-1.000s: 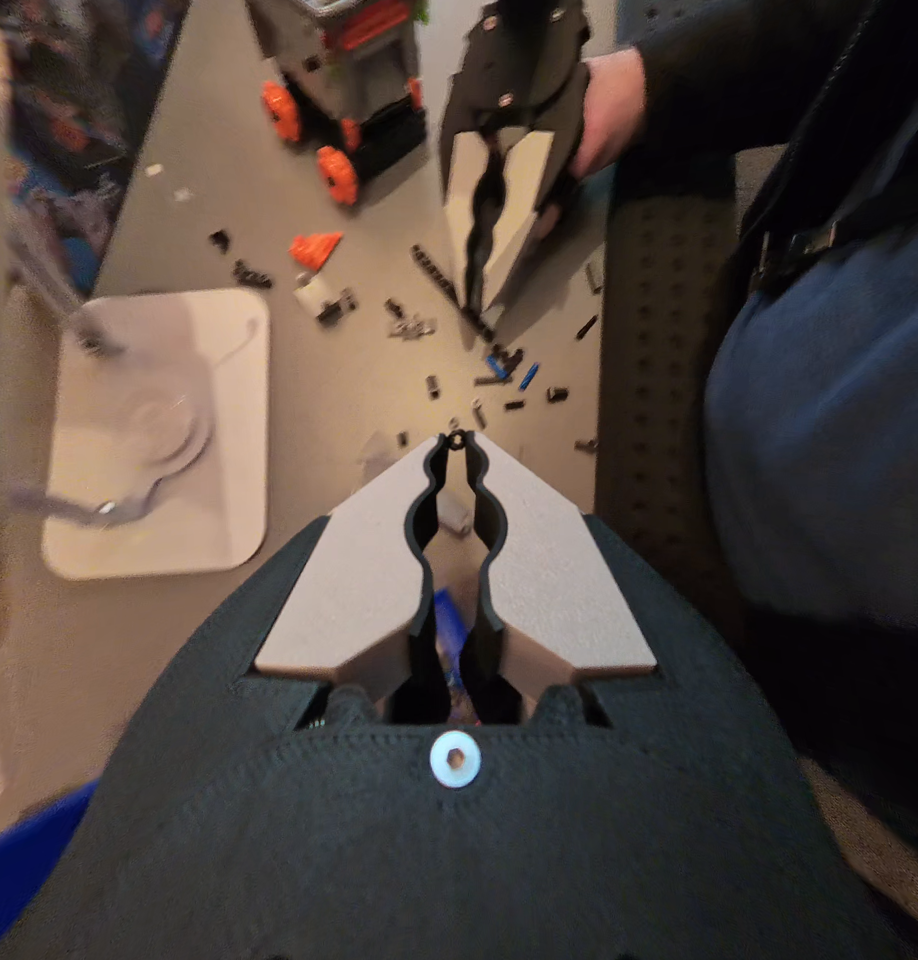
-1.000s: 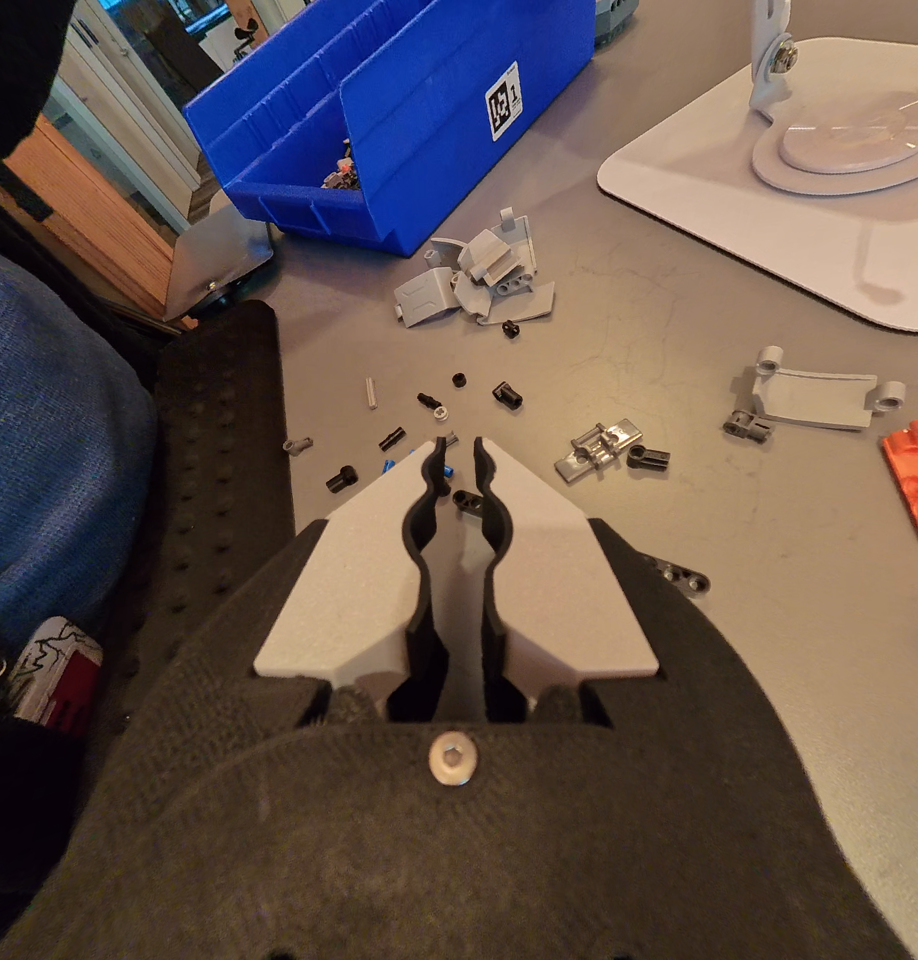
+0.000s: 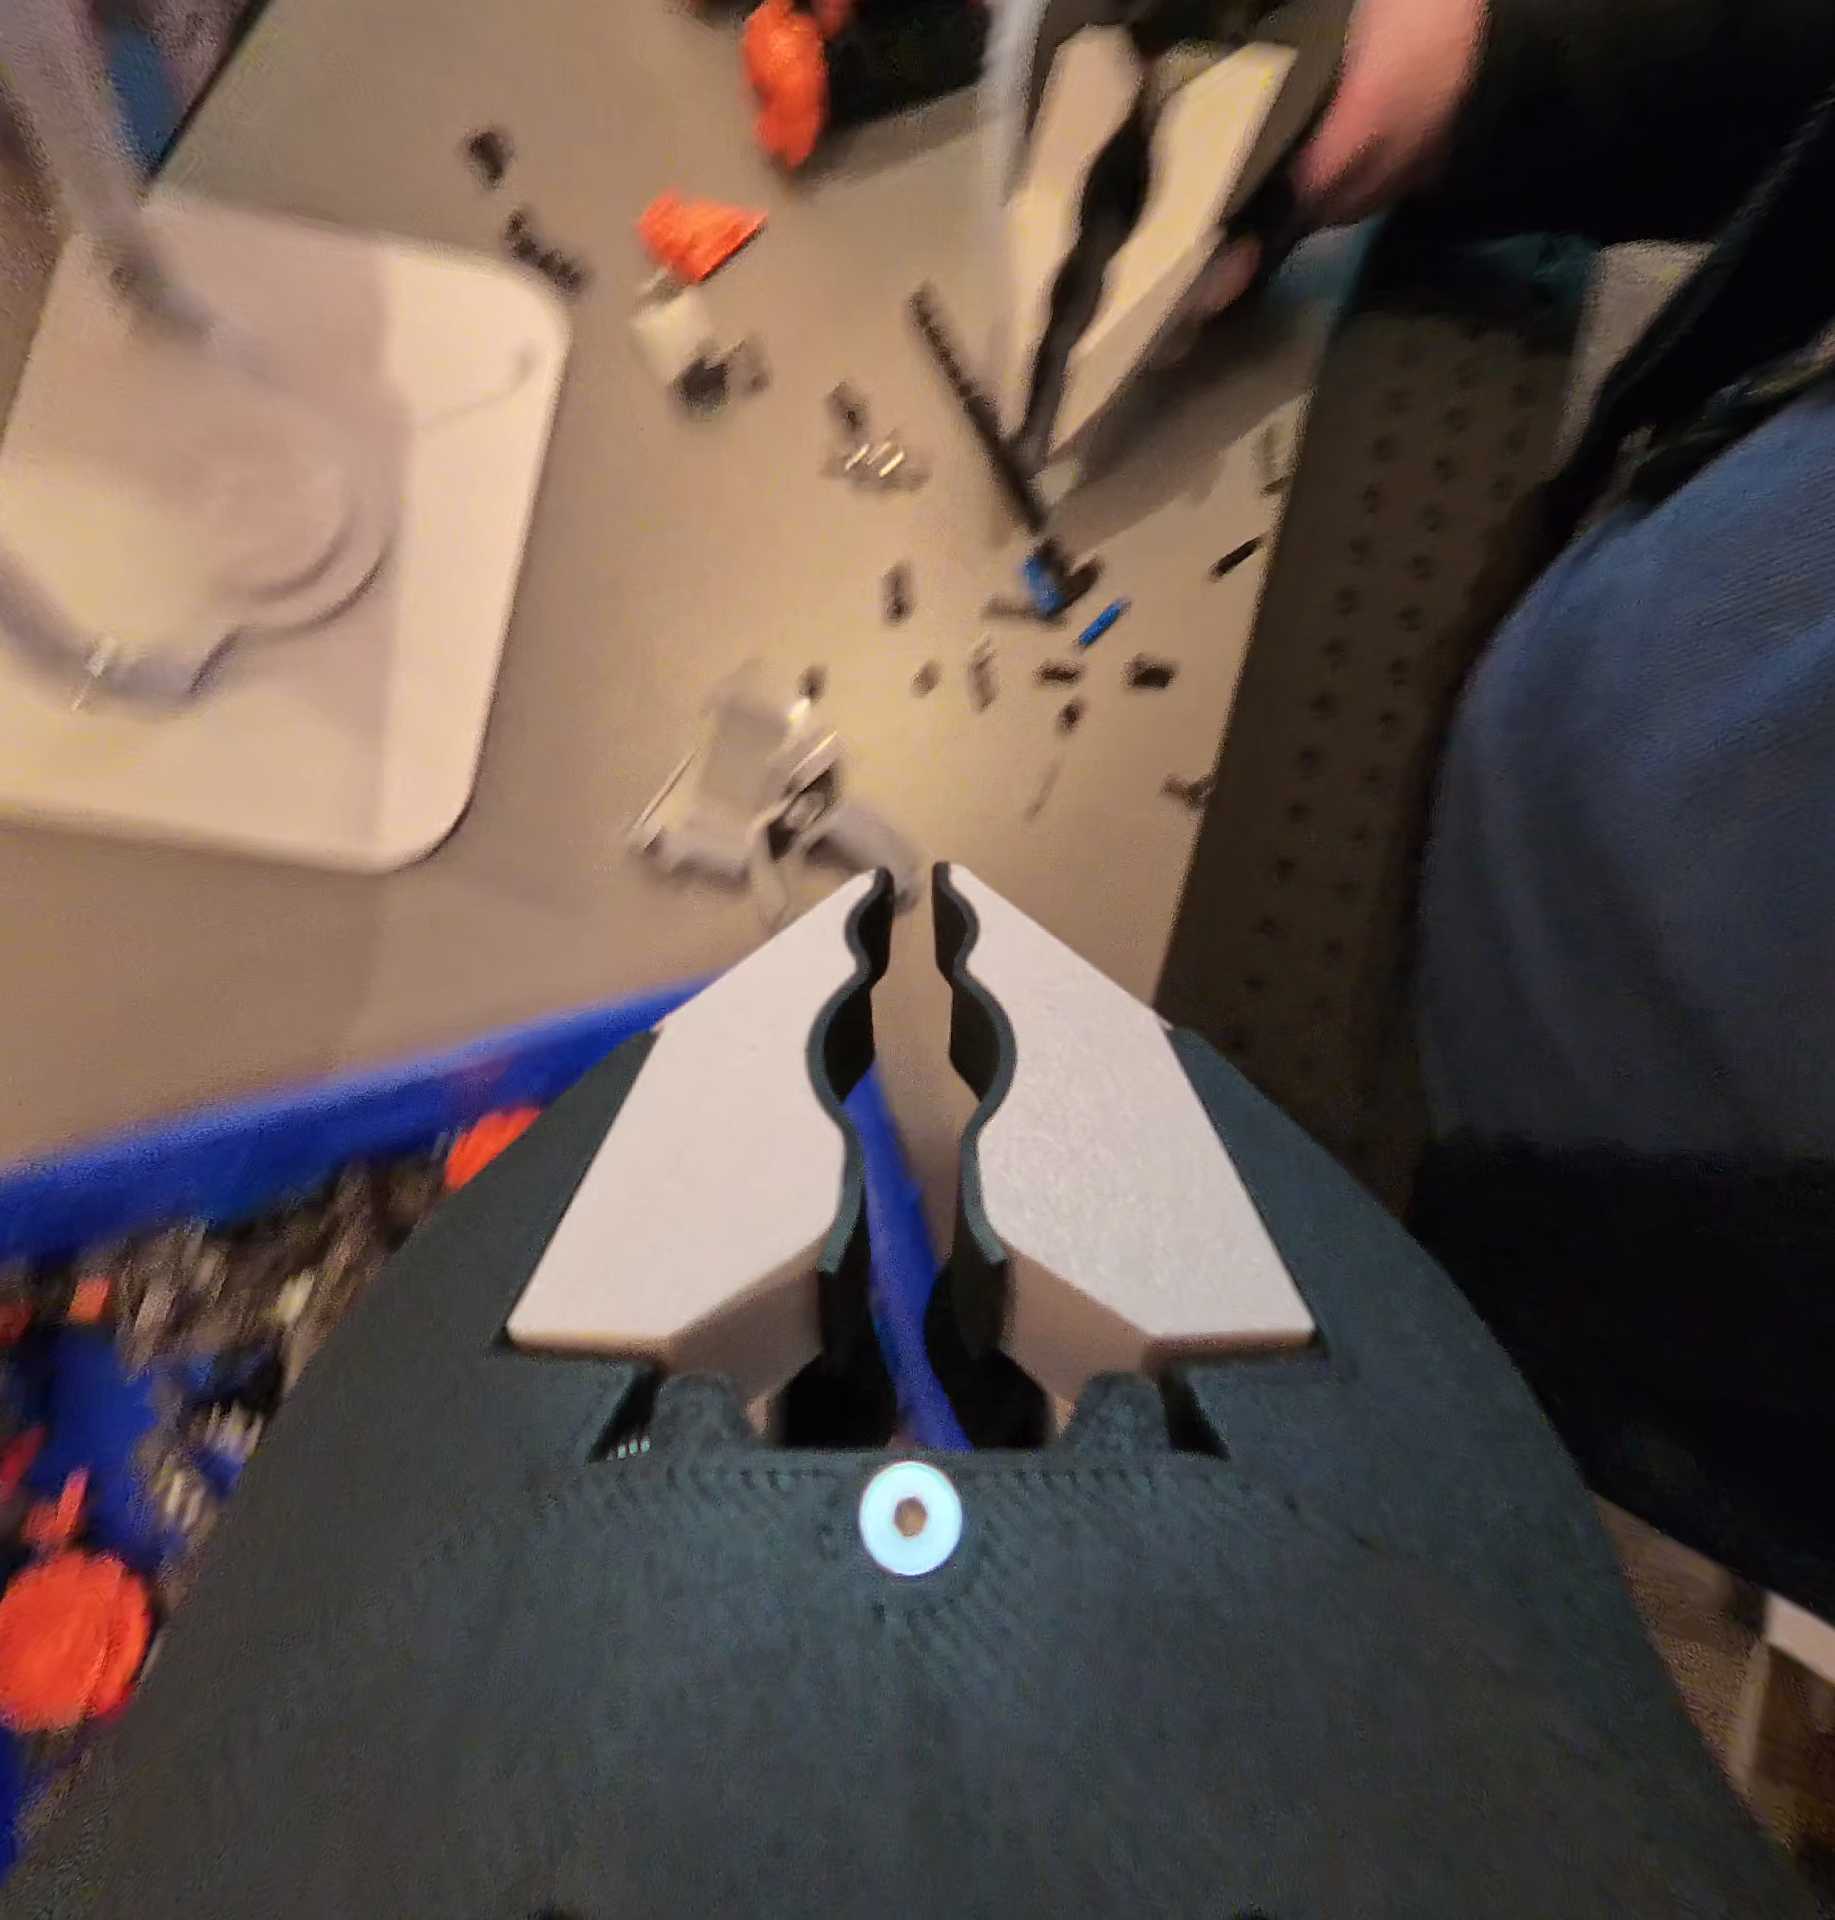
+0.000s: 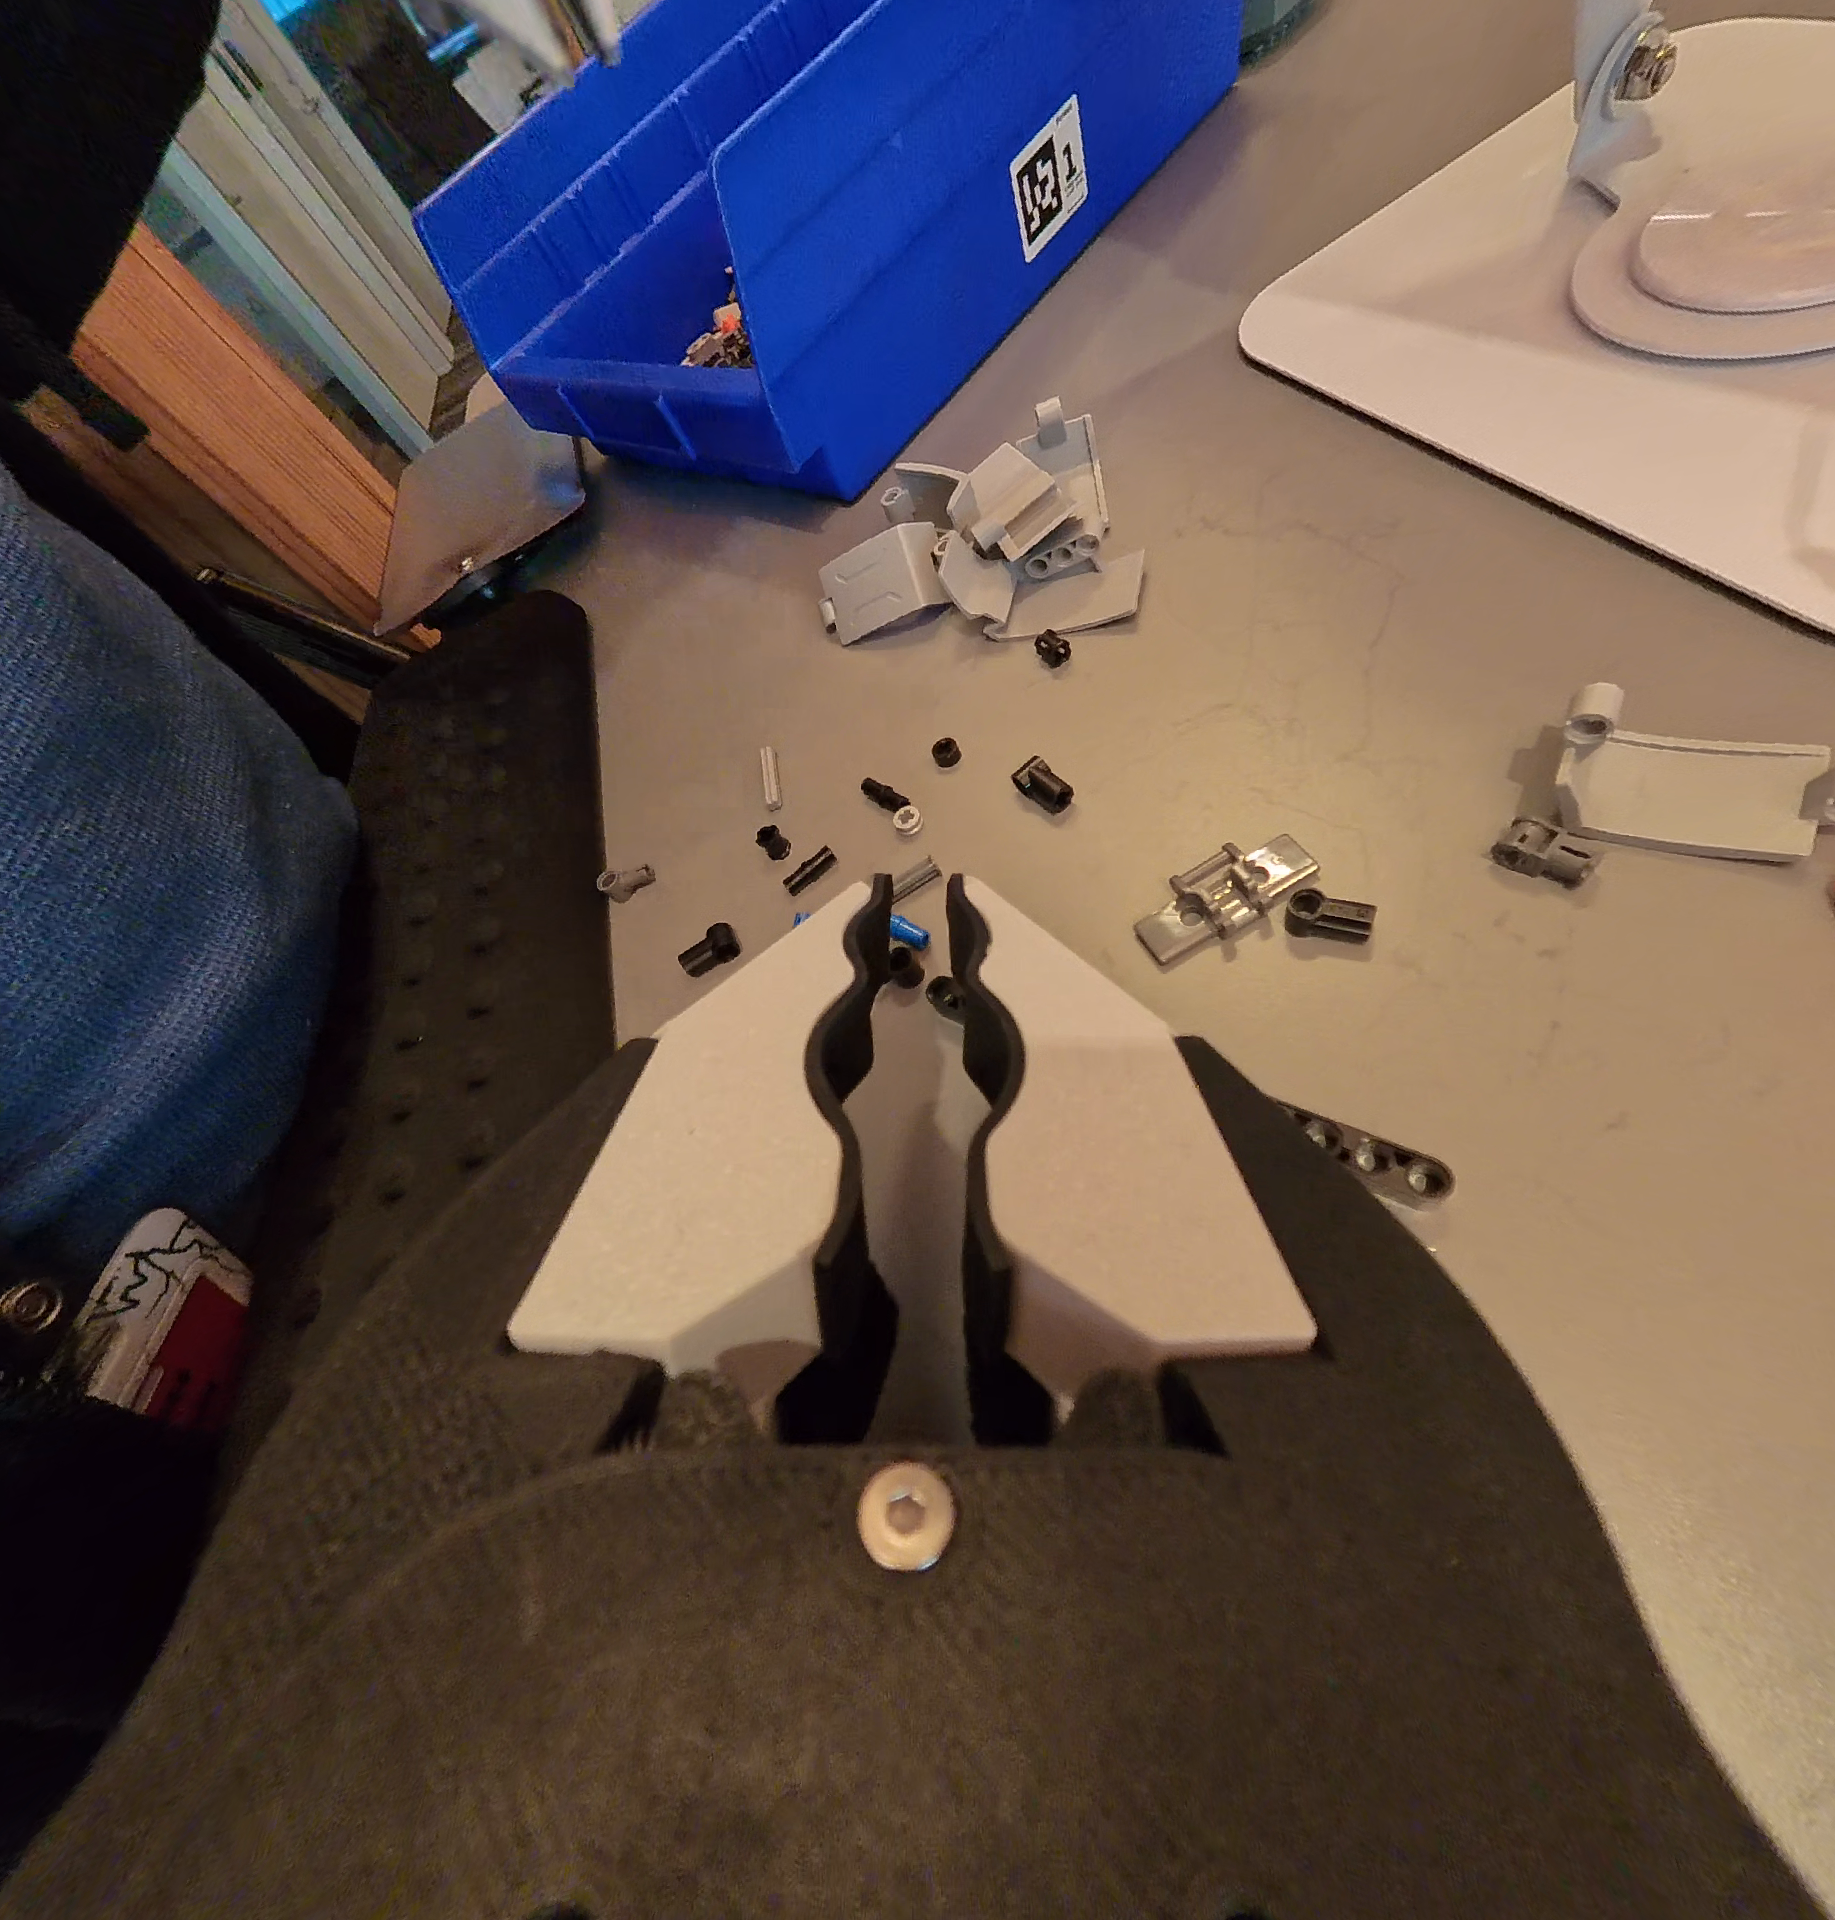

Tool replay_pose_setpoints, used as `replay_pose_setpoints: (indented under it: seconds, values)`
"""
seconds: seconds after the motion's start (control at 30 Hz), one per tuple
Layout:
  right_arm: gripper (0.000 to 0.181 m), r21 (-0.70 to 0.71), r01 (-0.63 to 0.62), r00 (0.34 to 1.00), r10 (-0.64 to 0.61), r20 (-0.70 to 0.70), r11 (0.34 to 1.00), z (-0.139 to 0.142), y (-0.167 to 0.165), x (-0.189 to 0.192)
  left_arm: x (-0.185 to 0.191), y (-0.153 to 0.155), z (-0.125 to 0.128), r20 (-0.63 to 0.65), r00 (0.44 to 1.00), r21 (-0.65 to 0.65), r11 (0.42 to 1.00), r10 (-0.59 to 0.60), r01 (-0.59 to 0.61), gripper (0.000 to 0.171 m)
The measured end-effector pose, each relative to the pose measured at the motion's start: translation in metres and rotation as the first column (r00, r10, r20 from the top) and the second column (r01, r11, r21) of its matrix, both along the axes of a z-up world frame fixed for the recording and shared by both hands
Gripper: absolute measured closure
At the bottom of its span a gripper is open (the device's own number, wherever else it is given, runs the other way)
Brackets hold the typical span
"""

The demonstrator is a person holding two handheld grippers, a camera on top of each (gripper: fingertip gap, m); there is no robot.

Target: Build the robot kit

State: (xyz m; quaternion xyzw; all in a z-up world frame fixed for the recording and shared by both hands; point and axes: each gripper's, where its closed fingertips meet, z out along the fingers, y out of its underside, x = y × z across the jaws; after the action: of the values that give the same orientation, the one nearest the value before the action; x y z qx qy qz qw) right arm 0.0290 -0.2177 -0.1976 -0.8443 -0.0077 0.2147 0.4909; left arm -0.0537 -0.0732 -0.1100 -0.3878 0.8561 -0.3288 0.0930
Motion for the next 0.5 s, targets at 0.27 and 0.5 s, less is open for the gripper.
replay_pose_setpoints:
  seconds: [0.27, 0.5]
  values:
    - [0.173, -0.006, 0.004, 1.000, -0.003, 0.004, 1.000, -0.001, 0.000, 0.000, -0.019, 0.092, -0.077, -0.225, 0.961, 0.149, 0.980, 0.160, -0.128, 0.164]
    - [0.173, -0.004, 0.010, 1.000, -0.010, 0.005, 1.000, -0.001, 0.000, 0.001, -0.018, 0.085, -0.115, -0.276, 0.947, 0.177, 0.977, 0.163, -0.117, 0.163]
